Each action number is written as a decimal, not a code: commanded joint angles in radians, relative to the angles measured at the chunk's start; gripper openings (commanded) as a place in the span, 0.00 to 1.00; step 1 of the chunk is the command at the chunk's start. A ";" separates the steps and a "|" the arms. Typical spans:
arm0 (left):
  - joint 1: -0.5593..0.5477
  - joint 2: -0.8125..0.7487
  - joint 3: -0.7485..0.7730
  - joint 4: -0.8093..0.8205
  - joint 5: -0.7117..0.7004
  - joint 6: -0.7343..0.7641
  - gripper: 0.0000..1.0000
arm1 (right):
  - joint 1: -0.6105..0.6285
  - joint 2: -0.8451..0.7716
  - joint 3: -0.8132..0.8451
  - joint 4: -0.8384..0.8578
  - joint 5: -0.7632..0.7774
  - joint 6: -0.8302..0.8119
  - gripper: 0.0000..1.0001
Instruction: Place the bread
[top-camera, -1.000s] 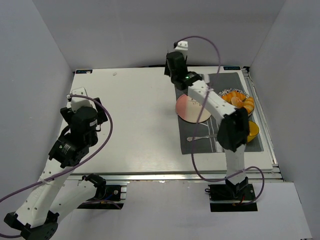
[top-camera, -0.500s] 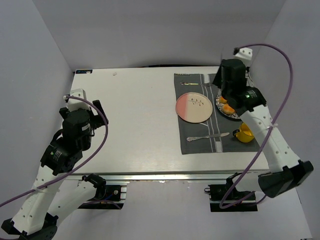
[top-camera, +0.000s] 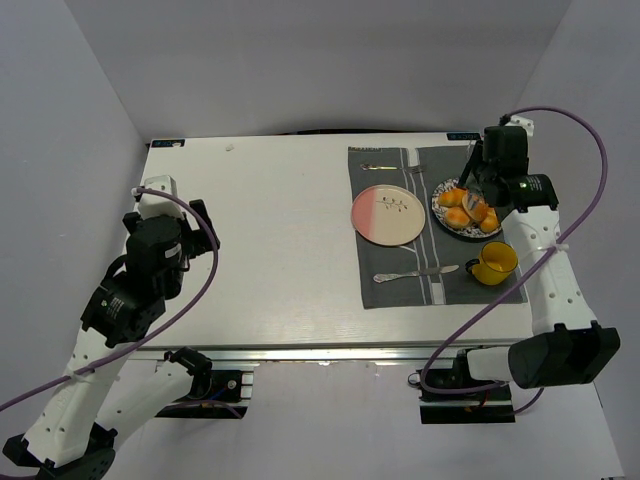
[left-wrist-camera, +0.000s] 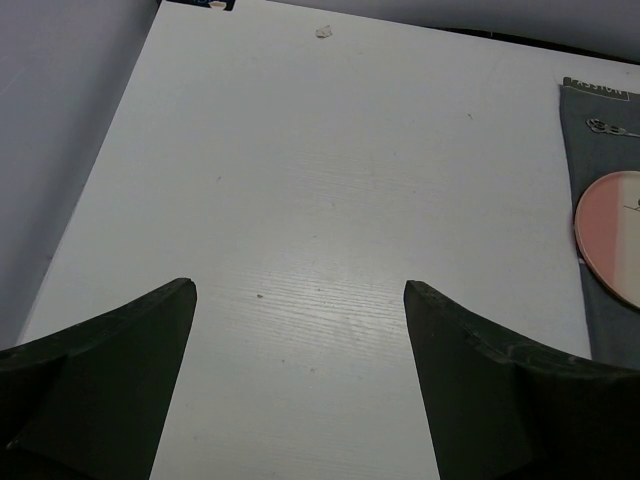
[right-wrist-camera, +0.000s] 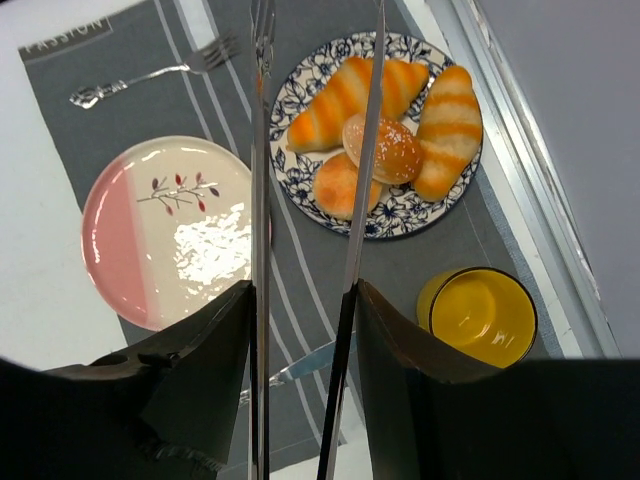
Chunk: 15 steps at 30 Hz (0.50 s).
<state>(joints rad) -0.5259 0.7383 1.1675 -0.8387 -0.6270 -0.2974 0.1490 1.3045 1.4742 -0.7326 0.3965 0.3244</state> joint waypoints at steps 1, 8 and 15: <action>-0.005 -0.004 0.037 -0.014 0.006 0.000 0.96 | -0.029 0.021 0.005 -0.002 -0.088 -0.036 0.50; -0.003 -0.011 0.037 -0.042 -0.004 0.003 0.95 | -0.098 0.075 -0.044 0.007 -0.133 -0.058 0.51; -0.005 -0.011 0.038 -0.045 -0.005 0.004 0.95 | -0.126 0.088 -0.097 0.027 -0.142 -0.074 0.51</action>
<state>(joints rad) -0.5259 0.7349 1.1748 -0.8761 -0.6281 -0.2966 0.0345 1.3983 1.3846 -0.7422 0.2726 0.2764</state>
